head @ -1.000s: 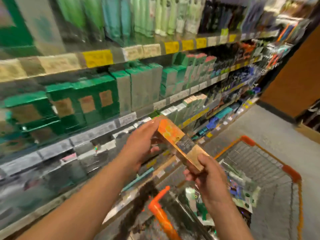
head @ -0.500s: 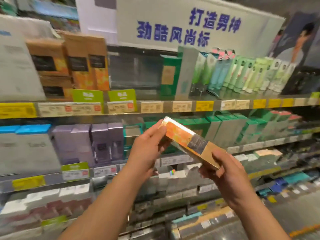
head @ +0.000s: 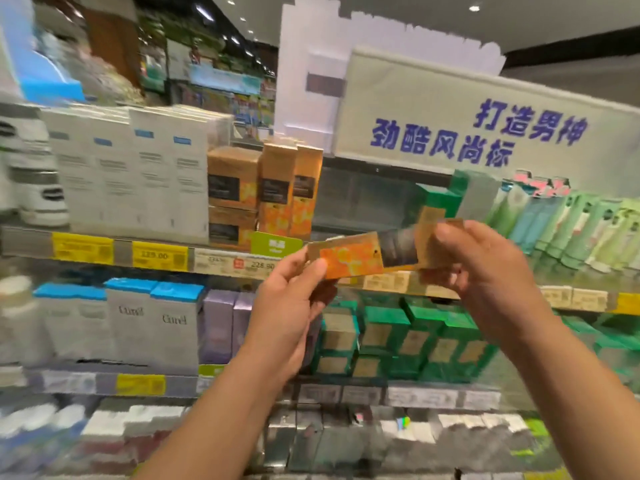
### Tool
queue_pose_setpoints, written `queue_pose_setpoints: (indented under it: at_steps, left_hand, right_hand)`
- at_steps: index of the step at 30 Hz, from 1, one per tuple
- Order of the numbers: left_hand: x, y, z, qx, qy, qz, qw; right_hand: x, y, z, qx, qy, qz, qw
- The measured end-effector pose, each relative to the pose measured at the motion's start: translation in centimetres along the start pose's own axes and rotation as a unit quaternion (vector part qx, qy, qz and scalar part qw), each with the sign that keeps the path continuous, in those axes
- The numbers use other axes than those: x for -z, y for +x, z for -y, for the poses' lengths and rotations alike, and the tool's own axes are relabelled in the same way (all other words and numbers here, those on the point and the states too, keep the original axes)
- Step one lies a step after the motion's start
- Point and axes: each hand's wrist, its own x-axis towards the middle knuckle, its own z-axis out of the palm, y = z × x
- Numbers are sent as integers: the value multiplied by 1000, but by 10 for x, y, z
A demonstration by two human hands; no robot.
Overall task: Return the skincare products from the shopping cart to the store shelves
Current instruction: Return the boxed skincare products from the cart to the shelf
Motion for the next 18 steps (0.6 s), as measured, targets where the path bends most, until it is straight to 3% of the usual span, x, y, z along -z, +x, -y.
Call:
queue_pose_setpoints:
  at_steps: [4,10,14,18]
  left_hand:
    - [3,14,-18,-15,24,-40,999]
    - [-4,28,-33,9,12,-20,1000]
    - [4,34,-50,4,23,1,1000]
    - [19,40,-64,-24,34,-31,999]
  right_hand:
    - [-28,50,26,42,3,29,999]
    - [-60,105,56,109,-43,44,992]
    - [-73,133,63,120,-74,40,989]
    - [-86,149,58,114,-99,43,988]
